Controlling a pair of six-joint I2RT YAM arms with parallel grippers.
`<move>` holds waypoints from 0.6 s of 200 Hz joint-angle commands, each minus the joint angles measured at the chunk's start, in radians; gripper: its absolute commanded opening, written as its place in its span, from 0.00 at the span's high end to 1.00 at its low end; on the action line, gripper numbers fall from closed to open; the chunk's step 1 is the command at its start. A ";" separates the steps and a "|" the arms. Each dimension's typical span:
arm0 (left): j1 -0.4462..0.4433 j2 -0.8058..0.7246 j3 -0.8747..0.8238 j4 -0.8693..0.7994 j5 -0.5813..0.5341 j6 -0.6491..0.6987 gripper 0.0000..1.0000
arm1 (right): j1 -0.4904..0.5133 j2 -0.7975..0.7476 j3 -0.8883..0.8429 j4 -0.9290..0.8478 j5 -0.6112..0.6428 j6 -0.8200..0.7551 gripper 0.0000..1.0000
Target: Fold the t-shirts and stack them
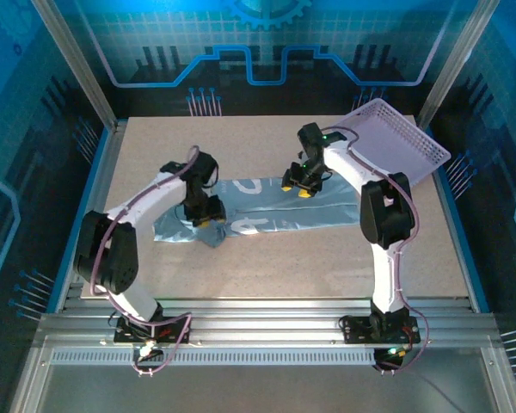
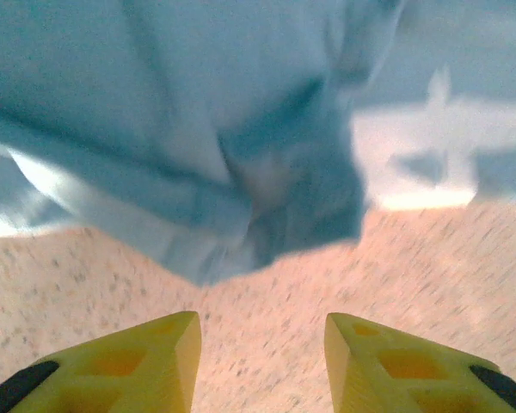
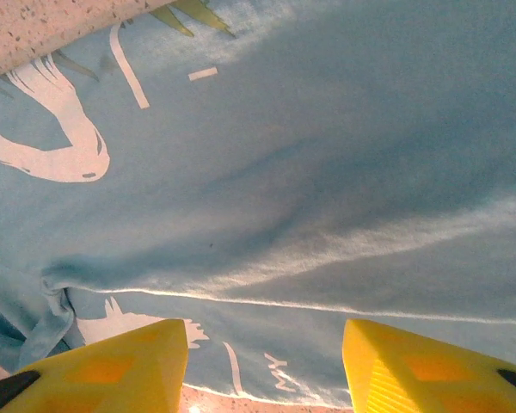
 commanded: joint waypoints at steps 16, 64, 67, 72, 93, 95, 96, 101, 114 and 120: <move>0.038 0.182 0.133 0.065 -0.048 -0.052 0.65 | -0.009 -0.055 -0.029 0.004 0.004 -0.001 0.48; 0.007 0.295 0.147 0.101 0.048 -0.016 0.72 | -0.017 -0.087 -0.063 0.009 0.008 -0.002 0.48; 0.002 0.292 0.141 0.099 0.048 -0.011 0.72 | -0.017 -0.087 -0.064 0.009 0.007 -0.002 0.48; -0.007 0.285 0.132 0.090 0.047 -0.004 0.73 | -0.019 -0.087 -0.066 0.009 0.007 -0.003 0.48; -0.031 0.229 0.049 0.092 0.079 0.010 0.75 | -0.023 -0.087 -0.070 0.014 0.007 -0.001 0.48; -0.035 0.220 0.039 0.095 0.085 0.012 0.75 | -0.023 -0.087 -0.069 0.014 0.006 -0.001 0.48; -0.036 0.217 0.035 0.096 0.087 0.013 0.75 | -0.023 -0.086 -0.069 0.015 0.006 -0.001 0.48; -0.042 0.201 0.014 0.096 0.096 0.022 0.75 | -0.022 -0.085 -0.069 0.015 0.006 -0.001 0.48; -0.058 0.167 -0.025 0.074 0.104 0.042 0.75 | -0.023 -0.078 -0.066 0.017 0.003 0.000 0.49; -0.061 0.156 -0.042 0.058 0.105 0.052 0.75 | -0.023 -0.075 -0.064 0.017 0.002 0.001 0.49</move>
